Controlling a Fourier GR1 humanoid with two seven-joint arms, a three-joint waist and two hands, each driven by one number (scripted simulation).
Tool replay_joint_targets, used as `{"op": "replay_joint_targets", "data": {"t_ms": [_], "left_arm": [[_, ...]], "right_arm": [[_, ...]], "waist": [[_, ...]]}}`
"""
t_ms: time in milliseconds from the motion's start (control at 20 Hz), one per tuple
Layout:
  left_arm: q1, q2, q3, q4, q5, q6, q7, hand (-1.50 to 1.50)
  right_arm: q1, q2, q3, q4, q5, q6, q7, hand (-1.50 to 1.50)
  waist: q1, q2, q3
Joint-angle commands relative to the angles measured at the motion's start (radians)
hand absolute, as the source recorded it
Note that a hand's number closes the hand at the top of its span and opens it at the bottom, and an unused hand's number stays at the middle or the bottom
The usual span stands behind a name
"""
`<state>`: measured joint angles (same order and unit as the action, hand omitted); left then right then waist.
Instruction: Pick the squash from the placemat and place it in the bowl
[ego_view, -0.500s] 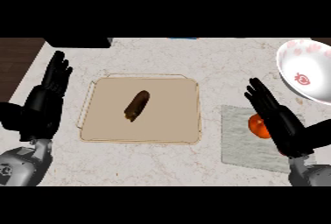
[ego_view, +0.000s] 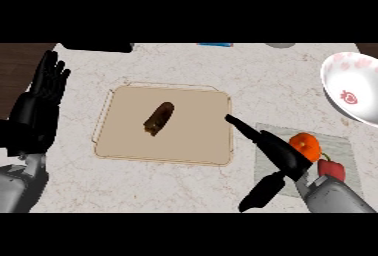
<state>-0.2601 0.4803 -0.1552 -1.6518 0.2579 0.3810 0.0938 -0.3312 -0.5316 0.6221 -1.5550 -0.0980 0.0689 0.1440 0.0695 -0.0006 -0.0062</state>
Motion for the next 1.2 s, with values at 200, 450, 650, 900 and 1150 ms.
{"op": "replay_joint_targets", "data": {"t_ms": [200,450,650,900,1150], "left_arm": [[0.027,0.031,0.149,0.15,0.099,-0.14,-0.148,0.0],[0.061,0.002,0.132,0.127,0.081,-0.122,-0.149,0.0],[0.066,0.031,0.162,0.153,0.097,-0.173,-0.164,0.0],[0.018,0.01,0.153,0.178,0.089,-0.178,-0.18,0.0],[0.023,0.004,0.154,0.191,0.085,-0.189,-0.177,0.0]], "right_arm": [[-0.044,-0.048,0.197,-0.093,0.376,-0.019,-0.013,-1.5],[-0.178,-0.083,0.233,-0.209,0.481,0.124,0.242,-1.5],[-0.303,-0.069,0.198,-0.271,0.458,0.297,0.476,-1.5],[-0.468,-0.051,0.206,-0.142,0.335,0.609,0.627,-1.5],[-0.546,-0.054,0.162,-0.104,0.143,0.867,0.744,-1.5]], "waist": [[-0.071,0.0,0.004],[-0.067,-0.008,0.003],[-0.067,-0.009,0.003],[-0.049,0.0,0.001],[-0.063,-0.004,0.003]]}}
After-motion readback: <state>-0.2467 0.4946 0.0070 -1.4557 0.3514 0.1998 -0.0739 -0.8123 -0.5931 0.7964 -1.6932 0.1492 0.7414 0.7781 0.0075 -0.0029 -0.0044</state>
